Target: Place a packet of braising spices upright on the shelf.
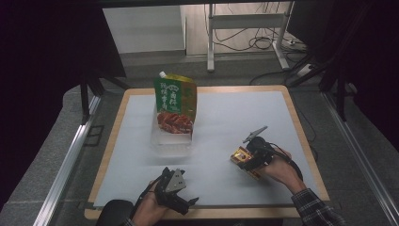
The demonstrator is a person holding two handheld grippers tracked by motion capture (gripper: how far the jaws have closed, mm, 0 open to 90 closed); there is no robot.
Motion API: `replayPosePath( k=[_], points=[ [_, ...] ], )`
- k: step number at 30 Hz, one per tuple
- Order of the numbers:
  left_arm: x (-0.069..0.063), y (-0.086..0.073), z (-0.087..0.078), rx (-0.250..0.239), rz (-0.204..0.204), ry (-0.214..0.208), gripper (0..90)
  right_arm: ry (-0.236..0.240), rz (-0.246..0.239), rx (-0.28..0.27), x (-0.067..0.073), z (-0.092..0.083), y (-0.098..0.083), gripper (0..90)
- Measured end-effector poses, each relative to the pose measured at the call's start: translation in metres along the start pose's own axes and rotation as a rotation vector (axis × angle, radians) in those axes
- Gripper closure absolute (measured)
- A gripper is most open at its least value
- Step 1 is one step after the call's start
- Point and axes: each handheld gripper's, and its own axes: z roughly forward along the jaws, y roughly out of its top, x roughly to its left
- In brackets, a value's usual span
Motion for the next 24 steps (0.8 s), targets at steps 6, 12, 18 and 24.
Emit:
replayPosePath(
  k=[6,12,18,24],
  points=[
    [0.000,0.000,0.000,0.000,0.002,-0.001,0.0,-0.004,-0.017,0.122,0.001,0.008,0.013,21.2],
    [-0.001,0.000,0.000,0.003,0.005,-0.002,0.0,-0.021,-0.029,0.195,0.003,0.013,0.026,25.3],
    [-0.001,0.000,0.000,0.005,0.008,-0.002,0.0,-0.036,-0.003,0.251,0.004,0.014,0.033,30.4],
    [0.000,0.000,-0.001,0.001,0.006,0.004,0.0,-0.040,0.002,0.230,0.005,0.010,0.033,31.6]
  ],
)
